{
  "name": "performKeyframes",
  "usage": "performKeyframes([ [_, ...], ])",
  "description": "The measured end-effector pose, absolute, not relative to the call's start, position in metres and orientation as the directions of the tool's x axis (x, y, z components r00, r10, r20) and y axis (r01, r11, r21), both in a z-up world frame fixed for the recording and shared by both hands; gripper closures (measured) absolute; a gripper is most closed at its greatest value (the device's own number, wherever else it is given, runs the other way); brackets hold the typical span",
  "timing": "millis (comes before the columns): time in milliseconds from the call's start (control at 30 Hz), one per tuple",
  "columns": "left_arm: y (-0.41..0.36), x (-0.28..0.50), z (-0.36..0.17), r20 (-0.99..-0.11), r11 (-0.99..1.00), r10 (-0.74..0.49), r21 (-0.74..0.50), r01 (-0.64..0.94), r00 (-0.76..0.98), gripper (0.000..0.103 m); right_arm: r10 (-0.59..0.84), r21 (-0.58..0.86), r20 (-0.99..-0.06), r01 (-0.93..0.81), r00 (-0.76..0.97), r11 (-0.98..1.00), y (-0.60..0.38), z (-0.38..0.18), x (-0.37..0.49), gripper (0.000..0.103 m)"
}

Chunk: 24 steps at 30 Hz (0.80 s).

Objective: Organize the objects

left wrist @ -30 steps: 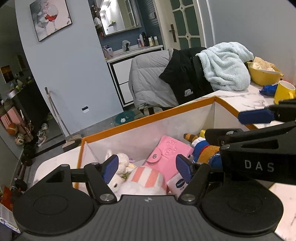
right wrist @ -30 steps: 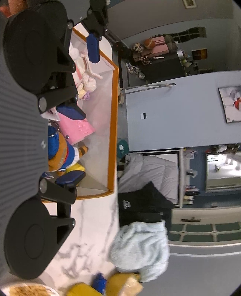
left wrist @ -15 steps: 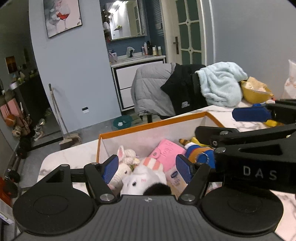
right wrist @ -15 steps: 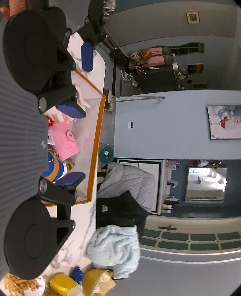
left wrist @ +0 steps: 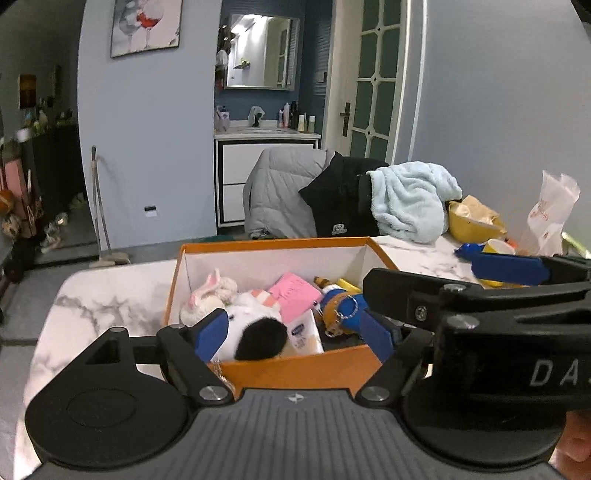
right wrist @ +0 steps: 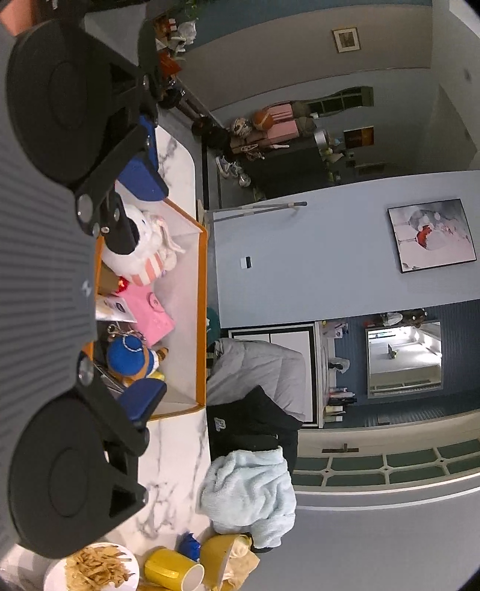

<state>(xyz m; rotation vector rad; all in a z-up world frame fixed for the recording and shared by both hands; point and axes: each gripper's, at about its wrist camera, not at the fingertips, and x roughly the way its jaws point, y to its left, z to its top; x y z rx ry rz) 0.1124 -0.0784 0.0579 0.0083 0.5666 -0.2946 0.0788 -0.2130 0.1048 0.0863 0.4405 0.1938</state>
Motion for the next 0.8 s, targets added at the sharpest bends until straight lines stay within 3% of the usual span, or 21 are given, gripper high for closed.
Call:
performKeyframes([
  [233, -0.078, 0.111, 0.054, -0.580, 0.982, -0.178, -0.048, 0.185, 0.795, 0.010, 0.116, 0.120, -0.476, -0.067, 0.872, 0.991, -0.220, 0.103, 0.071, 0.001],
  [400, -0.078, 0.117, 0.051, -0.644, 0.997, -0.050, 0.006, 0.071, 0.764, 0.010, -0.070, 0.046, -0.552, 0.114, 0.831, 0.992, -0.231, 0.093, 0.075, 0.001],
  [667, -0.066, 0.120, 0.037, -0.705, 0.995, -0.098, -0.084, 0.054, 0.703, 0.010, 0.039, 0.105, -0.535, 0.020, 0.844, 0.994, -0.235, 0.084, 0.070, 0.001],
  [800, -0.065, 0.124, 0.031, -0.733, 0.997, -0.073, -0.073, 0.028, 0.676, 0.010, -0.028, 0.050, -0.554, 0.067, 0.832, 0.996, -0.220, 0.080, 0.077, 0.001],
])
